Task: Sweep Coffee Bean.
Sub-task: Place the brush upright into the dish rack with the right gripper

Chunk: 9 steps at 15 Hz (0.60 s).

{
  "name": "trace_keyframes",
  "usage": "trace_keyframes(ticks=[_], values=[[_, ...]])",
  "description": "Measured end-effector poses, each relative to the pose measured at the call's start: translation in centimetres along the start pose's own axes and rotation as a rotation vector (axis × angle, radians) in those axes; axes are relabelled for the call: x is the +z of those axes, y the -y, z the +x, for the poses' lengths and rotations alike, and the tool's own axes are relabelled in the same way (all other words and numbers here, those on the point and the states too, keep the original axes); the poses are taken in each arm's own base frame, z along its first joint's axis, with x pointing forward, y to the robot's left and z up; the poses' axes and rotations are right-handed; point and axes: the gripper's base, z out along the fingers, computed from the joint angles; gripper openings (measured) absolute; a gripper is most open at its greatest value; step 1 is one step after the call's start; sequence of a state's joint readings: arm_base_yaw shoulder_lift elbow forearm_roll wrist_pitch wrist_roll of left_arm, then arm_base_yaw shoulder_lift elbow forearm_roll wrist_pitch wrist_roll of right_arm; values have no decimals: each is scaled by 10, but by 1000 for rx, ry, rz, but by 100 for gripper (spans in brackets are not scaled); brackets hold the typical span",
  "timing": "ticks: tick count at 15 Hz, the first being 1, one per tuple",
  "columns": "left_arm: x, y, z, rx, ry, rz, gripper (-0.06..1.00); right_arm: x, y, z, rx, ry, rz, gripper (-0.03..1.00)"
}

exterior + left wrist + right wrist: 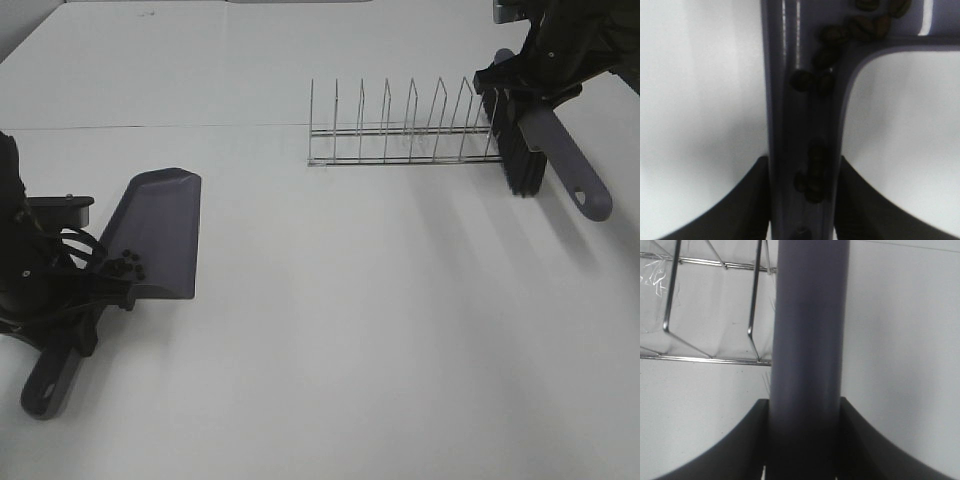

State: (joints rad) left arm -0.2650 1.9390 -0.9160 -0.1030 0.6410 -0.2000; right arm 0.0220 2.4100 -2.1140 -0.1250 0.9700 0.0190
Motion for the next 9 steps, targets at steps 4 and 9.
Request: trace_keyframes(ticks=[4, 9], values=[[0, 0, 0, 0, 0, 0, 32, 0, 1, 1, 8, -7, -14, 40], [0, 0, 0, -2, 0, 1, 32, 0, 1, 3, 16, -31, -23, 63]])
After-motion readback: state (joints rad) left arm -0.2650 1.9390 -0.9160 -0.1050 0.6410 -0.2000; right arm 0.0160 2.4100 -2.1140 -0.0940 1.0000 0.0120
